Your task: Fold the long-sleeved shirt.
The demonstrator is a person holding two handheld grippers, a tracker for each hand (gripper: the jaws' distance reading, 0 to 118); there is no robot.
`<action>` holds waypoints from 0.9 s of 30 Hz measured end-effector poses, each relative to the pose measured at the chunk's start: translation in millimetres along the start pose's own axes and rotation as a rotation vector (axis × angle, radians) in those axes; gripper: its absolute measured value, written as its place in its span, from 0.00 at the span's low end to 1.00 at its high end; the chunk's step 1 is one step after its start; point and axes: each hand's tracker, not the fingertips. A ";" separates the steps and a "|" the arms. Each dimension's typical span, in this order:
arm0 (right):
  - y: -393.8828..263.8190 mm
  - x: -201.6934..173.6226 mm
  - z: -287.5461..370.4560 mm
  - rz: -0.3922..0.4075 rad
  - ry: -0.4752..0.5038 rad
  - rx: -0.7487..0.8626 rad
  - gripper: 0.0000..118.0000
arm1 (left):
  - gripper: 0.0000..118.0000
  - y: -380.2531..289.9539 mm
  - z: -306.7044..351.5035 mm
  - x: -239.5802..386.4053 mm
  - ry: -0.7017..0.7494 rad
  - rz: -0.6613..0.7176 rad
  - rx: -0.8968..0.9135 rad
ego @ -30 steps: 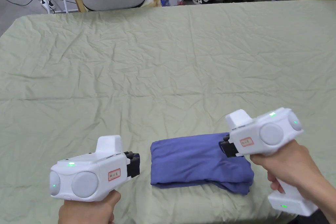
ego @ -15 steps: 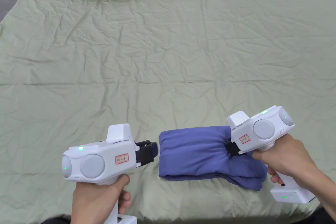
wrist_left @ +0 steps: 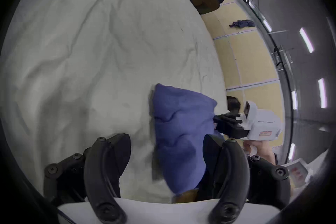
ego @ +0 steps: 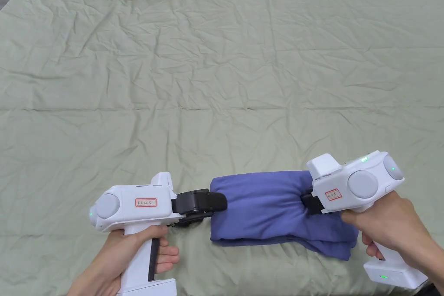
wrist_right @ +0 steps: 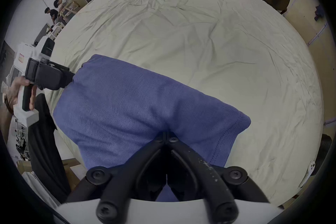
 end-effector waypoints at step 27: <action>-7.3 -3.6 14.3 -0.030 -0.017 0.102 0.01 | 0.18 2.6 -49.6 49.7 0.073 -0.197 -0.087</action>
